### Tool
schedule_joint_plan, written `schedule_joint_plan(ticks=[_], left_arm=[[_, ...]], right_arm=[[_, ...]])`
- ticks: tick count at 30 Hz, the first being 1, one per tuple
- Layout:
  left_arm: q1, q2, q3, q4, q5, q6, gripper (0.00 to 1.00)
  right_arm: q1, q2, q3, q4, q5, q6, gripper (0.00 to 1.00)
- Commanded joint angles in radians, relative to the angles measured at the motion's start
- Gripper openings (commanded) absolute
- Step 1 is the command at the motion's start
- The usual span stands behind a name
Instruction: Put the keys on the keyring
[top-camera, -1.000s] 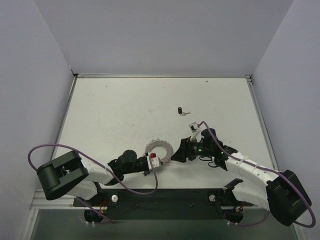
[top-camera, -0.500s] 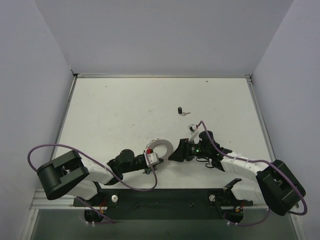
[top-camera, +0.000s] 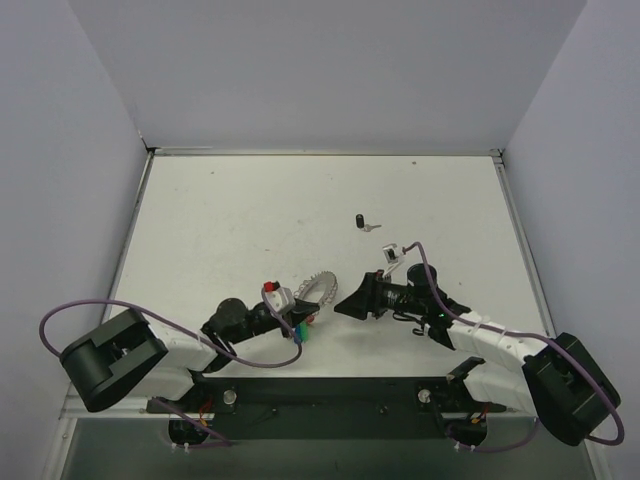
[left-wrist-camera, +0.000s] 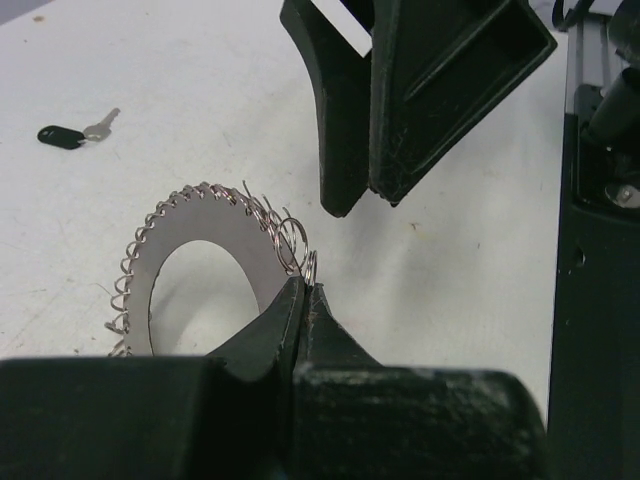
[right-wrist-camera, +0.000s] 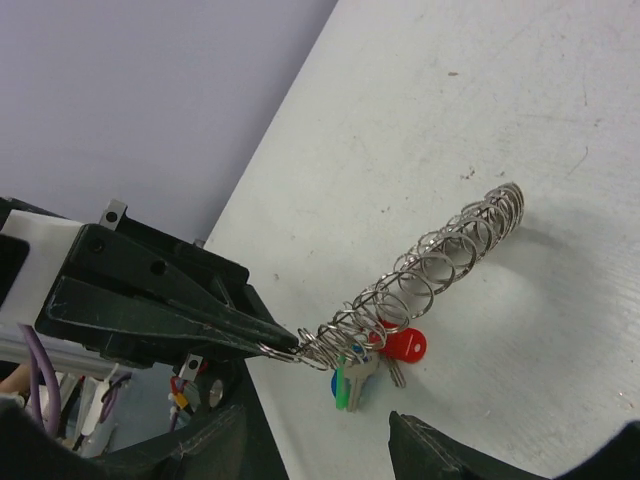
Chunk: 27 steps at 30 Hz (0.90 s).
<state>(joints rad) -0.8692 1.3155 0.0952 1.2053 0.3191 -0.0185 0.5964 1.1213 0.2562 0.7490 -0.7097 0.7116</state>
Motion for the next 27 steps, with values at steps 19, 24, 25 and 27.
schedule_joint_plan(ticks=[19,24,25,27], left_arm=[[0.027,0.242,0.107,0.226,0.083,-0.255,0.97],[0.056,0.039,0.271,-0.39,-0.042,-0.29,0.96],[0.058,0.001,0.312,-0.503,-0.07,-0.284,0.97],[0.061,-0.012,0.426,-0.765,-0.135,-0.259,0.96]], right_arm=[[-0.044,-0.296,0.045,-0.367,0.237,-0.158,0.76],[-0.043,-0.272,0.066,-0.425,0.279,-0.201,0.89],[-0.043,-0.262,0.069,-0.436,0.28,-0.21,0.89],[-0.041,-0.238,0.081,-0.451,0.288,-0.207,0.89]])
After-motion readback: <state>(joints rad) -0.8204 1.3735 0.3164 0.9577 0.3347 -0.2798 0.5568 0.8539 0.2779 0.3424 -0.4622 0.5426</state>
